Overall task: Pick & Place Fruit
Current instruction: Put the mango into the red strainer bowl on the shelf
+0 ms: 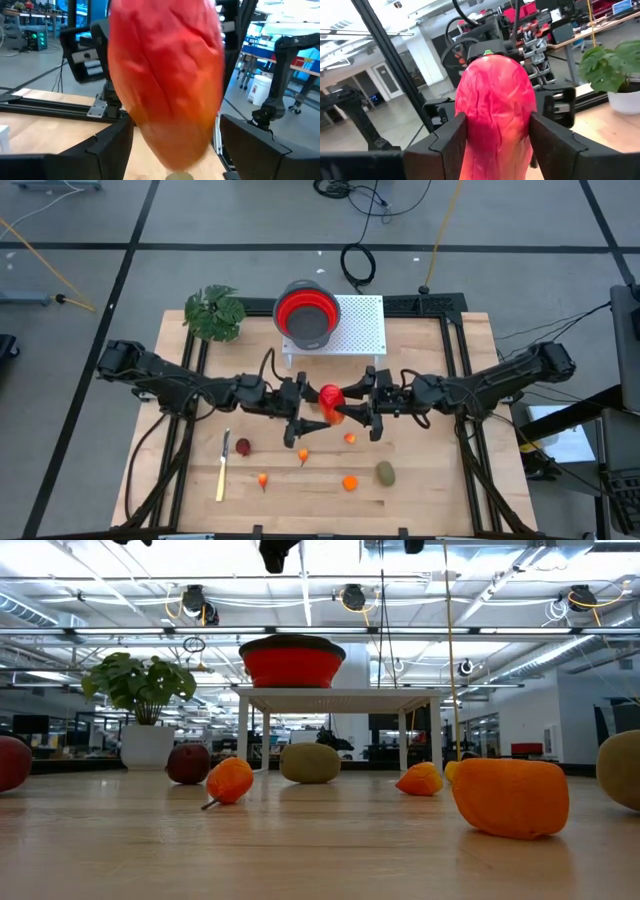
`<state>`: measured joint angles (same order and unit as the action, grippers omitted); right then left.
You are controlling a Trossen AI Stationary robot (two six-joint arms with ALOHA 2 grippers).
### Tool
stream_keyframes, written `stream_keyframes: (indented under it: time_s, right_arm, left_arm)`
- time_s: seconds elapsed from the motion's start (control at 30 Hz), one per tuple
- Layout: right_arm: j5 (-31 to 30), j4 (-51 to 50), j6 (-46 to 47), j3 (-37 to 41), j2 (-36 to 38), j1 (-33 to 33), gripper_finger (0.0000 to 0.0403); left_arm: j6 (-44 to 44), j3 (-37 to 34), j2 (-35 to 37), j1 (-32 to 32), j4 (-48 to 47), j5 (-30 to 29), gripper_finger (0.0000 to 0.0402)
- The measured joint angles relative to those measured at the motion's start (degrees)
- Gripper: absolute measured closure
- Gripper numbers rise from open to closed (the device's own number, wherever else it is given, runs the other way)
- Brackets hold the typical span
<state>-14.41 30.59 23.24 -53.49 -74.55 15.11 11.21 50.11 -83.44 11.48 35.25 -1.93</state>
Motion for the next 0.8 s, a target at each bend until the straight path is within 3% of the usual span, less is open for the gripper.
stream_keyframes:
  time_s: [0.3, 0.67, 0.8]
  right_arm:
    - [1.0, 6.4, 0.7, 0.0, -4.9, 0.0, 0.021]
    - [1.3, 6.2, 0.7, 0.0, -5.0, 0.0, 0.0209]
    - [1.3, 5.9, 1.1, 0.0, -5.0, 0.0, 0.0209]
  left_arm:
    - [2.0, 0.0, 0.0, -0.6, 0.0, 3.5, 0.0105]
    - [2.8, 0.0, 0.0, -0.6, -0.7, 5.2, 0.0106]
    - [2.0, 0.0, 0.0, -0.6, -0.8, 5.3, 0.0126]
